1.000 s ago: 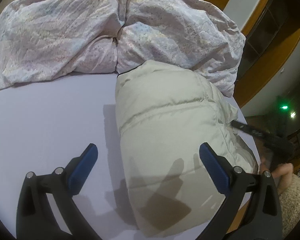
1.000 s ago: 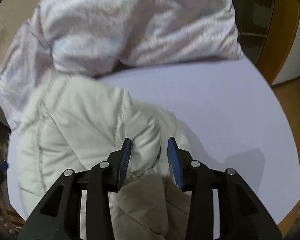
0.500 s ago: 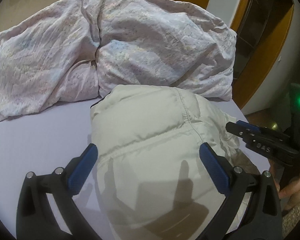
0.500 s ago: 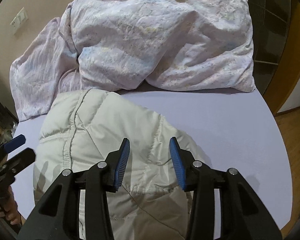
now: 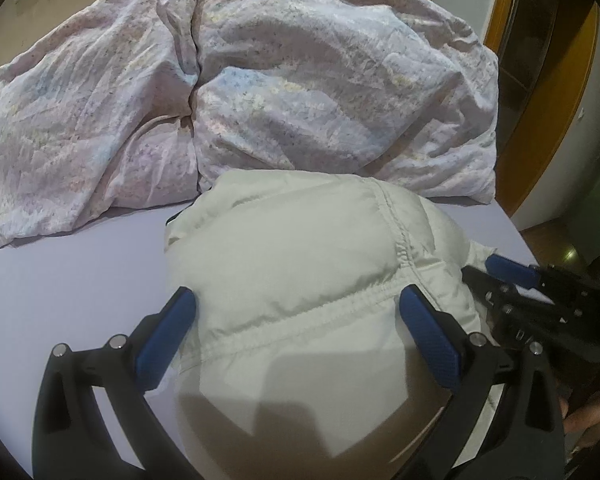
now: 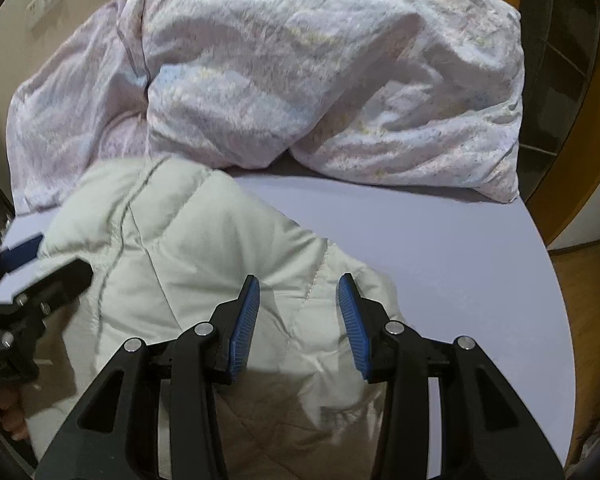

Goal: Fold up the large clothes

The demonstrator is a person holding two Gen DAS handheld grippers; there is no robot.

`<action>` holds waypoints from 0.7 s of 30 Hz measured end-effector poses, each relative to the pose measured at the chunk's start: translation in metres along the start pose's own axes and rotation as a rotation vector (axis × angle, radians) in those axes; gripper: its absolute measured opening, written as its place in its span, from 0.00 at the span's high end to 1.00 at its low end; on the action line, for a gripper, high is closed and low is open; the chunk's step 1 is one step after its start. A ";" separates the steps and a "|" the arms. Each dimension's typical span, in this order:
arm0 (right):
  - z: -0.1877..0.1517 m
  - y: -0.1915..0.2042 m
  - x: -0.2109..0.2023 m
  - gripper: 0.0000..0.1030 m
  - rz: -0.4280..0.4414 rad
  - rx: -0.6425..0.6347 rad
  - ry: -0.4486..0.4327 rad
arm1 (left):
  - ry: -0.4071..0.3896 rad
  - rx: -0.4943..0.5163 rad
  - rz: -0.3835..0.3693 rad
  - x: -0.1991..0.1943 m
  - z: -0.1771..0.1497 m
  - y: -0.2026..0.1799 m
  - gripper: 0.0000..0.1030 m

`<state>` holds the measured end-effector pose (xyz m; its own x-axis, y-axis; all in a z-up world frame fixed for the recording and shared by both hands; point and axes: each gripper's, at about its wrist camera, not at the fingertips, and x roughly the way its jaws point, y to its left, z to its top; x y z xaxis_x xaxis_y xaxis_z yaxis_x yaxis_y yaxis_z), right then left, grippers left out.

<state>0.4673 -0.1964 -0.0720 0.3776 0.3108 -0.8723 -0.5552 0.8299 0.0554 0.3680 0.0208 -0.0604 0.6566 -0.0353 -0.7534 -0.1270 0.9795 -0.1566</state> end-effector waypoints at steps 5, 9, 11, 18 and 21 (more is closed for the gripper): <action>-0.006 -0.009 0.010 0.58 0.034 0.041 -0.011 | -0.010 0.013 0.026 0.012 -0.006 -0.005 0.02; -0.007 -0.010 0.016 0.58 0.046 0.036 -0.015 | -0.017 0.010 0.031 0.019 -0.011 -0.004 0.02; -0.008 -0.009 0.019 0.57 0.049 0.030 -0.017 | -0.025 0.014 0.039 0.021 -0.013 -0.004 0.02; -0.013 -0.011 0.027 0.57 0.069 0.023 -0.041 | -0.049 0.015 0.057 0.029 -0.019 -0.006 0.02; -0.015 -0.011 0.028 0.57 0.072 0.023 -0.047 | -0.059 0.017 0.068 0.032 -0.022 -0.006 0.02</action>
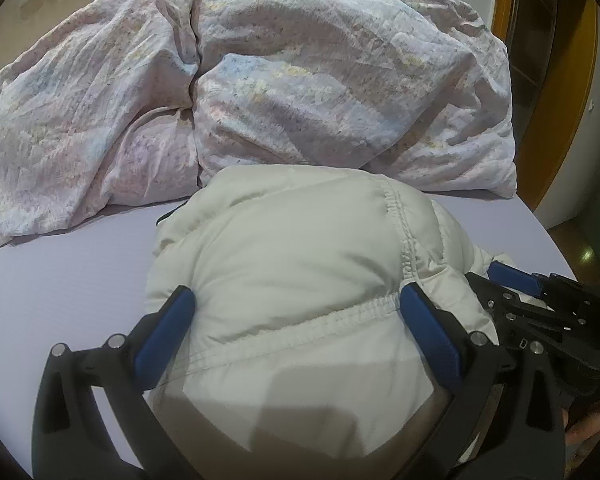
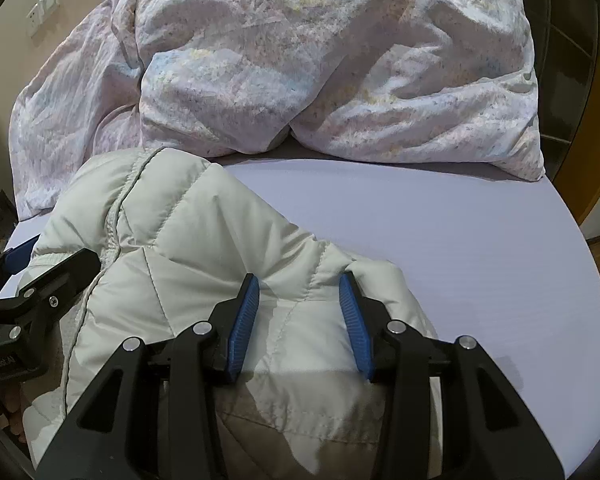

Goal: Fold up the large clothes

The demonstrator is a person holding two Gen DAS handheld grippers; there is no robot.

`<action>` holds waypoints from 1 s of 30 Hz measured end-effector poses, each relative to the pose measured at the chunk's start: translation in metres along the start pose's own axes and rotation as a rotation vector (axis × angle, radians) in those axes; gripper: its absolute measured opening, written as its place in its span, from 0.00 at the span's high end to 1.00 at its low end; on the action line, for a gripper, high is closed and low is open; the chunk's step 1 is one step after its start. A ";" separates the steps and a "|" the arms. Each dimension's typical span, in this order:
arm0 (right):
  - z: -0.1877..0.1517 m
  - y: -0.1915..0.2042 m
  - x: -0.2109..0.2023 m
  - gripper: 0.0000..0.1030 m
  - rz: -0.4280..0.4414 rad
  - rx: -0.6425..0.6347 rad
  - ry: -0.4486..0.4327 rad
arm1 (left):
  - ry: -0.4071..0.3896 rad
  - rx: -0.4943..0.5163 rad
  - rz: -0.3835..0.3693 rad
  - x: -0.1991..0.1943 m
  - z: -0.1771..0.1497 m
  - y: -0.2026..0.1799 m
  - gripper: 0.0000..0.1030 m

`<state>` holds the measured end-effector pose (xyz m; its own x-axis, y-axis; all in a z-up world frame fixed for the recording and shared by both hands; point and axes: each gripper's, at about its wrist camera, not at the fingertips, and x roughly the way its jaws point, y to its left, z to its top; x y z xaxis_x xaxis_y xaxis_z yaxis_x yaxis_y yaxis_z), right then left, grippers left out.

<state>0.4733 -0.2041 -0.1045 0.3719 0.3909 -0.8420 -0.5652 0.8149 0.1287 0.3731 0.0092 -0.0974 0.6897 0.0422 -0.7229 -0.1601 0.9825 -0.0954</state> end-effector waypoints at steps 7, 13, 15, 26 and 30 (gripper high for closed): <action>-0.003 -0.002 0.005 0.57 0.008 -0.002 -0.018 | -0.022 -0.003 0.018 0.006 -0.006 -0.001 0.02; -0.004 -0.003 0.005 0.57 0.012 -0.003 -0.019 | -0.037 -0.002 0.032 0.008 -0.010 -0.002 0.02; -0.004 -0.003 0.007 0.57 0.013 -0.002 -0.022 | -0.038 -0.001 0.032 0.009 -0.011 -0.002 0.02; -0.005 -0.003 0.009 0.57 0.015 0.001 -0.043 | -0.057 0.006 0.045 0.009 -0.015 -0.003 0.02; -0.008 -0.004 0.006 0.57 0.014 0.002 -0.048 | -0.068 0.009 0.054 0.009 -0.016 -0.004 0.02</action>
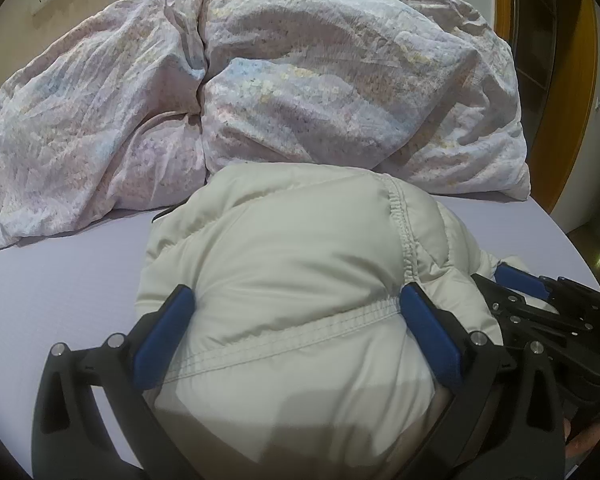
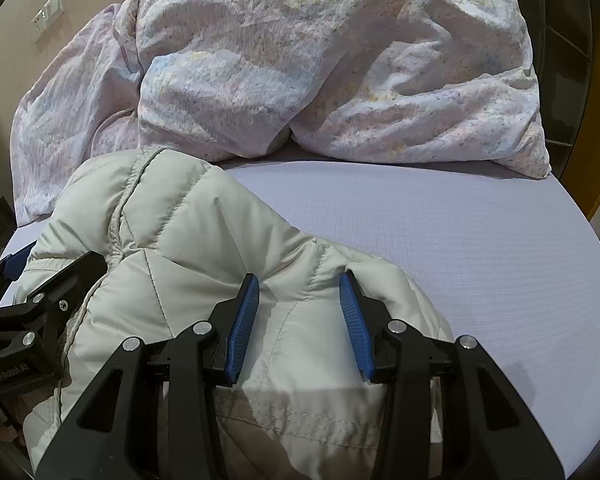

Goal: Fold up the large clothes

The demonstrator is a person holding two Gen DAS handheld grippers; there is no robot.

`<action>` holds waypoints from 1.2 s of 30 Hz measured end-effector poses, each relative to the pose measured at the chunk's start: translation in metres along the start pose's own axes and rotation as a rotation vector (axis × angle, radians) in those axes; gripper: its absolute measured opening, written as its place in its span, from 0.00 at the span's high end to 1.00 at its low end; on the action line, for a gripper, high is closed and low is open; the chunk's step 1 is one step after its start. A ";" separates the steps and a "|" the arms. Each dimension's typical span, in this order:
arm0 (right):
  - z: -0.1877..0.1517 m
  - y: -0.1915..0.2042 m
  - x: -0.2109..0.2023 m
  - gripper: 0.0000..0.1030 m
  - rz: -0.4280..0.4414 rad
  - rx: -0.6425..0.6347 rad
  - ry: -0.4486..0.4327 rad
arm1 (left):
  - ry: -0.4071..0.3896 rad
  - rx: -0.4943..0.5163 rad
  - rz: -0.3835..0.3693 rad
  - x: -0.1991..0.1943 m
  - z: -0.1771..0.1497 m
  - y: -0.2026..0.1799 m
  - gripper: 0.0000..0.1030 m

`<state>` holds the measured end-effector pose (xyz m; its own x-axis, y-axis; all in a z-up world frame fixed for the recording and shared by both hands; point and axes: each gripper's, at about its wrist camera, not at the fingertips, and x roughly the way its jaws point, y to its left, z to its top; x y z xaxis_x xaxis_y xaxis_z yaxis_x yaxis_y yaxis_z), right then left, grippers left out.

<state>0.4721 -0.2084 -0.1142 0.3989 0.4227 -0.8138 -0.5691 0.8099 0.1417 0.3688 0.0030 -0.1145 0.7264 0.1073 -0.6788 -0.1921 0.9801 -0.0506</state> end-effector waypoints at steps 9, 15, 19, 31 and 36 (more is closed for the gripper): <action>-0.001 0.000 0.000 0.57 -0.001 0.003 -0.013 | -0.017 0.002 0.012 -0.002 -0.002 -0.001 0.02; 0.006 0.002 0.008 0.57 -0.001 0.005 -0.019 | -0.020 0.003 0.015 -0.003 -0.004 -0.002 0.02; -0.001 0.000 0.001 0.57 -0.002 0.007 -0.023 | -0.021 0.004 0.016 -0.004 -0.004 -0.003 0.02; -0.001 -0.001 0.001 0.57 -0.002 0.013 -0.034 | -0.024 0.005 0.018 -0.005 -0.006 -0.004 0.02; -0.004 -0.002 -0.002 0.57 -0.003 0.016 -0.038 | -0.025 0.005 0.020 -0.007 -0.007 -0.006 0.02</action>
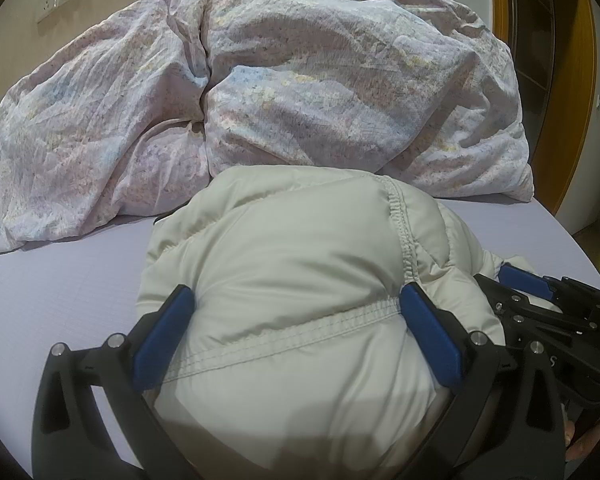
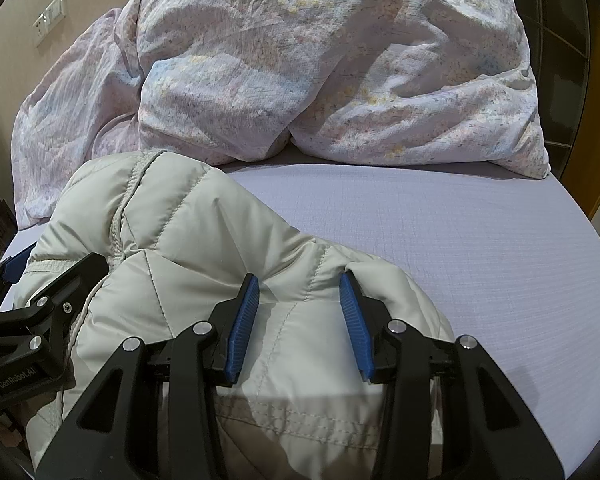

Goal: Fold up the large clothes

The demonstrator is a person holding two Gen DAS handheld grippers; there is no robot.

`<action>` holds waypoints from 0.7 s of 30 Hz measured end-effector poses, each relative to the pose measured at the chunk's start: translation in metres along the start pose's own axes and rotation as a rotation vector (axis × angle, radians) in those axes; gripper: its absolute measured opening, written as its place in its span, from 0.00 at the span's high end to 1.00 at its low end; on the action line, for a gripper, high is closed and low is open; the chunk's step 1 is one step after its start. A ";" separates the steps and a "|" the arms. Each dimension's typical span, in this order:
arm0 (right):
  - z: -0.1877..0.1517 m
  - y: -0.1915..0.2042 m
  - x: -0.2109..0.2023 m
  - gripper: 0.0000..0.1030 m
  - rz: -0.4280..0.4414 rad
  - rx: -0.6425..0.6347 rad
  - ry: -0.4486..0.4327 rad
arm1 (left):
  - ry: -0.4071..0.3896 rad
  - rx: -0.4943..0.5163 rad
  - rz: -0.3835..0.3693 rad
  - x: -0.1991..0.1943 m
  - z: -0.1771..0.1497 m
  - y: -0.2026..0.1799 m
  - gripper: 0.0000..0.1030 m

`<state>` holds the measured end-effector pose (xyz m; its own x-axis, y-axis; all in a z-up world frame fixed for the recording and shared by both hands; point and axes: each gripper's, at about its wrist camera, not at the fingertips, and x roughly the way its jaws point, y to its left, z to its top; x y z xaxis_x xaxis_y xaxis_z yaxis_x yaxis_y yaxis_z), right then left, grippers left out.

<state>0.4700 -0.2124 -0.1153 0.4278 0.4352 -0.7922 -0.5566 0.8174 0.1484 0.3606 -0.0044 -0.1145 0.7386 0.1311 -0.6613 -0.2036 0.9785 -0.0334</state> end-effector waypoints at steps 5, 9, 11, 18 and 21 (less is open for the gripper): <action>0.004 0.001 0.004 0.57 0.000 0.003 -0.003 | -0.001 0.000 0.001 -0.001 -0.001 -0.001 0.02; 0.000 -0.001 0.000 0.57 -0.001 0.005 -0.007 | -0.003 0.001 0.003 -0.001 -0.001 -0.001 0.02; 0.006 0.002 0.007 0.57 -0.002 0.006 -0.009 | -0.003 0.001 0.003 -0.002 -0.001 -0.001 0.02; 0.000 -0.001 0.000 0.57 -0.004 0.010 -0.014 | -0.005 0.001 0.006 -0.002 -0.002 -0.002 0.02; -0.001 -0.001 -0.002 0.57 -0.004 0.011 -0.016 | -0.006 0.001 0.006 -0.002 -0.003 -0.003 0.02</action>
<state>0.4689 -0.2148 -0.1150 0.4413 0.4381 -0.7831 -0.5473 0.8230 0.1520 0.3579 -0.0080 -0.1149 0.7408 0.1382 -0.6574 -0.2077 0.9778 -0.0285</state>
